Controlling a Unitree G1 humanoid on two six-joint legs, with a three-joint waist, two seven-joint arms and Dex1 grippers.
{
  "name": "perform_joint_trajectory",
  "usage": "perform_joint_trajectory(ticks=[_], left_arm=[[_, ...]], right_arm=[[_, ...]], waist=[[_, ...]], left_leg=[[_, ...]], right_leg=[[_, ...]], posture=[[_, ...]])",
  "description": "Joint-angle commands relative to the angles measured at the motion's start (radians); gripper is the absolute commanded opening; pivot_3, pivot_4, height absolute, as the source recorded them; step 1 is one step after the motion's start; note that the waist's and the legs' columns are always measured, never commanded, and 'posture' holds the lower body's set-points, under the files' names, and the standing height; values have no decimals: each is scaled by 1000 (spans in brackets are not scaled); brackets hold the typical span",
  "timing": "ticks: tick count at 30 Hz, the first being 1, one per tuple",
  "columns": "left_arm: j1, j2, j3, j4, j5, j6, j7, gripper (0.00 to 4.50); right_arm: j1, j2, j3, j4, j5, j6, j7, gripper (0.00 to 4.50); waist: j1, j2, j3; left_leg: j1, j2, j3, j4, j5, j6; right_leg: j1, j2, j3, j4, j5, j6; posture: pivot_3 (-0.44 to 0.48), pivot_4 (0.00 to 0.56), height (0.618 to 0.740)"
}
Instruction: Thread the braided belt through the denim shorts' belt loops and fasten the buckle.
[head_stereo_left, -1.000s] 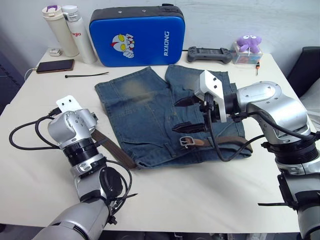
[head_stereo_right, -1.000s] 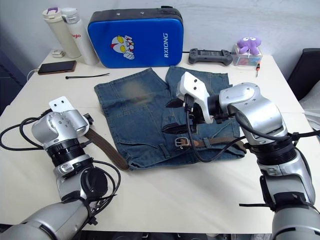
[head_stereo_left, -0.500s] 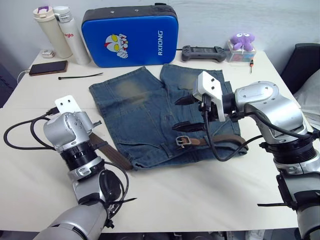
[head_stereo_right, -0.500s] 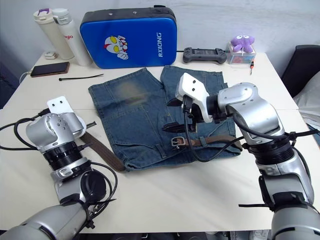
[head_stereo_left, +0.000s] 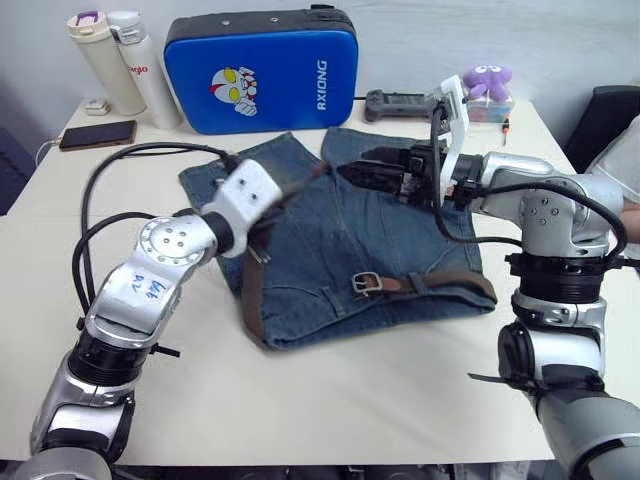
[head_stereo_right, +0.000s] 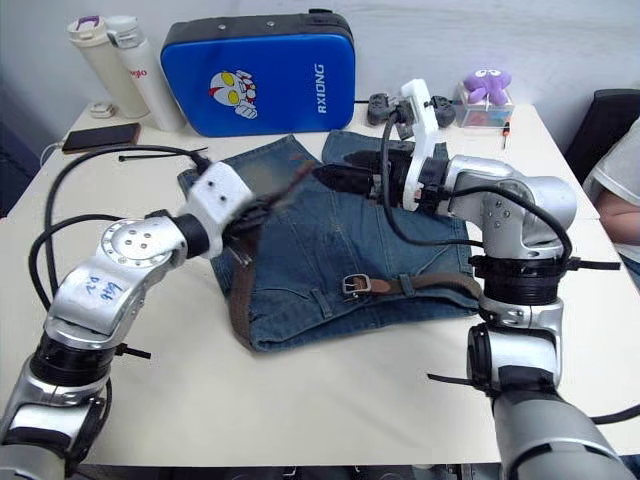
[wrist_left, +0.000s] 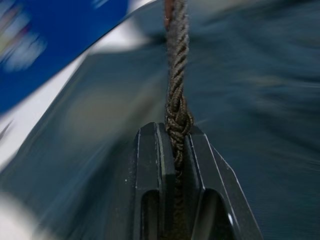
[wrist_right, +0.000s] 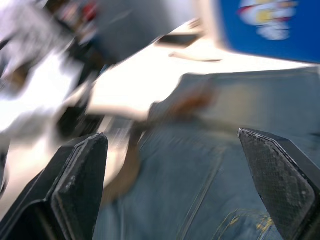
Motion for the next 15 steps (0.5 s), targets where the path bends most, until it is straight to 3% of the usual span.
perform_joint_trajectory(ticks=[1, 5, 8, 15], left_arm=[[-43, 31, -44, 27, 45, -146, -122, 11], [-94, 23, -98, 128, 110, -251, -201, 11], [-129, 7, -131, 178, 146, -313, -243, 11], [-159, -39, -115, 241, 190, -369, -288, 11]], right_arm=[[112, -162, 216, -195, -222, -452, 177, 4500], [153, -276, 281, -216, -330, -678, 272, 4500], [166, -340, 301, -192, -410, -832, 306, 4500], [151, -344, 314, -142, -476, -899, 321, 4500]], waist=[[3, 1, 0], [-19, 1, 1], [-7, 1, 1], [-6, 1, 1]], left_leg=[[-1, 0, 0, 0, 0, 1], [-2, 1, 7, -1, -1, 3], [-1, 1, 8, 2, 0, 4], [-1, 1, 8, 2, 0, 4]], right_leg=[[-2, 0, 1, -1, 0, 0], [-4, 1, 3, 1, 0, 1], [-5, 0, 4, 3, 0, 1], [-6, 0, 5, 7, 0, 1]], posture=[[0, 150, 739], [0, 150, 739], [0, 150, 739], [0, 150, 739]])
